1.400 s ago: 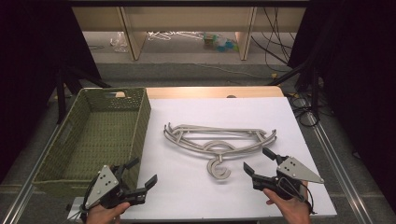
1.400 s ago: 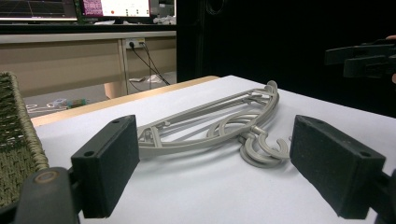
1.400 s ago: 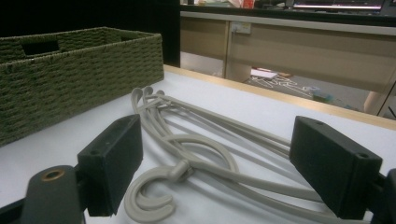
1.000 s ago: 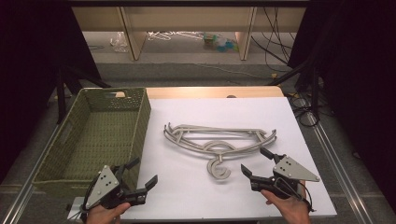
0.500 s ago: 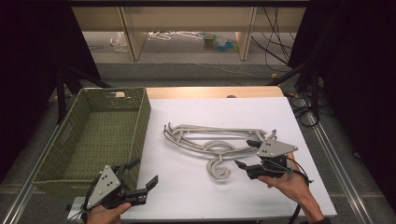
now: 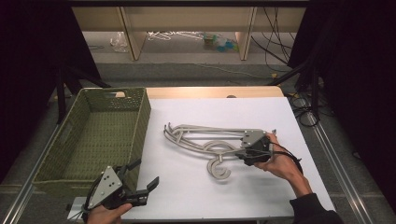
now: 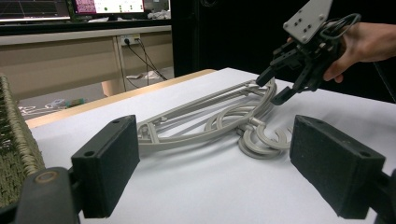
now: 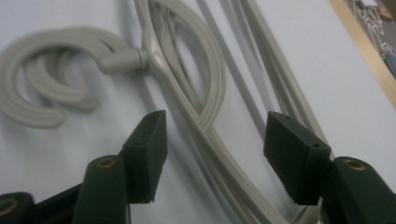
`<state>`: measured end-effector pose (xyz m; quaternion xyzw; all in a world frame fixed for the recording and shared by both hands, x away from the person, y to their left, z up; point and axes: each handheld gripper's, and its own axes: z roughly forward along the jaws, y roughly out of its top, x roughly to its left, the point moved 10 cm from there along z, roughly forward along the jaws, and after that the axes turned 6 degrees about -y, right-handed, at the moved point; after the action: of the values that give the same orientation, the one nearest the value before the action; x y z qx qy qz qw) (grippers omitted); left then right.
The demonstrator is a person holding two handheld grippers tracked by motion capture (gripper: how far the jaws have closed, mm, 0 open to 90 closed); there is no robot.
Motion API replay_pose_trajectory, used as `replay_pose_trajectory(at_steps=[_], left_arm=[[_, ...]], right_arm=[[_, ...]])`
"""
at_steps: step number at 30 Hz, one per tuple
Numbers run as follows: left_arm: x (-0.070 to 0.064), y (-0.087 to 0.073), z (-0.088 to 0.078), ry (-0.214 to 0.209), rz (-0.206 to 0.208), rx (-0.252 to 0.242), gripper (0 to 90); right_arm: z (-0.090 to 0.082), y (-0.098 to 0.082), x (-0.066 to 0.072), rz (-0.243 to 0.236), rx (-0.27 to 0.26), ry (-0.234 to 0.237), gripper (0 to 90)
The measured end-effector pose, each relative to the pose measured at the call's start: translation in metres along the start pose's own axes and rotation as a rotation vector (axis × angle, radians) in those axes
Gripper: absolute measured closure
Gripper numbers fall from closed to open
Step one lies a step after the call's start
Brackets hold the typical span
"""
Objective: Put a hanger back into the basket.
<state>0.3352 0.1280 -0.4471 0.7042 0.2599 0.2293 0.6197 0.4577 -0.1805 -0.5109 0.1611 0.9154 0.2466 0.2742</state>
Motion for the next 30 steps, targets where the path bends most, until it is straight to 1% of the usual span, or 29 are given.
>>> replay_pose_trajectory(at_steps=[1,2,6,7,8,9,10,11,12,13,16,19,20,21,22,23,24,25,26,27,28,29,30], left_arm=[[0.0,0.0,0.0,-0.001,0.0,0.0,15.7],[0.0,0.0,0.0,-0.001,-0.01,0.0,15.7],[0.0,0.0,0.001,-0.004,-0.008,-0.005,15.7],[0.0,0.0,0.001,-0.004,-0.008,-0.005,15.7],[0.0,0.0,0.0,-0.004,0.004,0.003,15.7],[0.0,0.0,0.0,-0.004,0.004,0.003,15.7],[0.0,-0.001,0.0,-0.003,0.004,0.004,15.6],[0.0,0.0,0.0,-0.001,0.002,0.002,15.6],[0.0,0.0,0.0,0.0,-0.001,0.001,15.6],[0.001,0.0,0.0,-0.001,0.01,0.004,15.7],[0.0,-0.001,0.001,-0.001,0.006,0.006,15.7],[0.0,-0.001,0.001,-0.001,0.008,0.009,15.7],[0.0,-0.001,0.001,-0.001,0.008,0.009,15.7],[0.0,-0.001,0.001,-0.001,0.007,0.01,15.7],[0.001,-0.001,0.001,0.0,0.01,0.01,15.7],[0.001,-0.001,0.001,0.0,0.01,0.01,15.7],[0.0,-0.001,0.001,0.0,0.007,0.009,15.7],[0.0,-0.002,0.001,0.001,-0.002,0.009,15.7],[0.0,-0.002,0.001,0.001,-0.002,0.009,15.7],[0.0,-0.002,0.001,0.0,-0.001,0.009,15.7],[0.001,-0.001,0.0,0.0,0.009,0.01,15.7],[0.001,-0.001,0.0,0.0,0.011,0.009,15.7],[0.001,-0.002,0.0,0.0,0.009,0.011,15.7]], right_arm=[[0.004,-0.001,-0.001,-0.013,0.015,0.004,43.3],[0.009,-0.003,0.001,-0.025,0.04,0.037,46.5],[0.017,-0.005,0.004,-0.076,0.061,0.041,50.6],[0.017,-0.005,0.004,-0.076,0.061,0.041,50.6],[0.02,-0.009,0.004,-0.099,0.08,0.039,54.1],[0.02,-0.009,0.004,-0.099,0.08,0.039,54.1],[0.023,-0.011,0.003,-0.124,0.092,0.034,57.2],[0.023,-0.011,0.003,-0.124,0.092,0.034,57.2],[0.024,-0.011,0.002,-0.14,0.092,0.042,60.3],[0.025,-0.013,0.003,-0.18,0.101,0.05,62.4],[0.026,-0.012,0.001,-0.203,0.085,0.042,68.5],[0.027,-0.012,0.0,-0.241,0.076,0.041,70.9],[0.027,-0.012,0.0,-0.241,0.076,0.041,70.9],[0.028,-0.012,0.0,-0.256,0.072,0.041,71.8],[0.028,-0.012,0.0,-0.304,0.068,0.048,73.3],[0.028,-0.011,-0.001,-0.333,0.064,0.051,74.8],[0.028,-0.01,-0.002,-0.364,0.062,0.04,76.9],[0.026,-0.009,-0.003,-0.382,0.061,0.035,77.3],[0.026,-0.009,-0.003,-0.382,0.061,0.035,77.3],[0.026,-0.008,-0.004,-0.401,0.053,0.038,77.7],[0.022,-0.006,-0.005,-0.423,0.042,0.041,78.3],[0.02,-0.007,-0.005,-0.405,0.046,0.047,78.7],[0.019,-0.005,-0.007,-0.441,0.028,0.039,78.9]])
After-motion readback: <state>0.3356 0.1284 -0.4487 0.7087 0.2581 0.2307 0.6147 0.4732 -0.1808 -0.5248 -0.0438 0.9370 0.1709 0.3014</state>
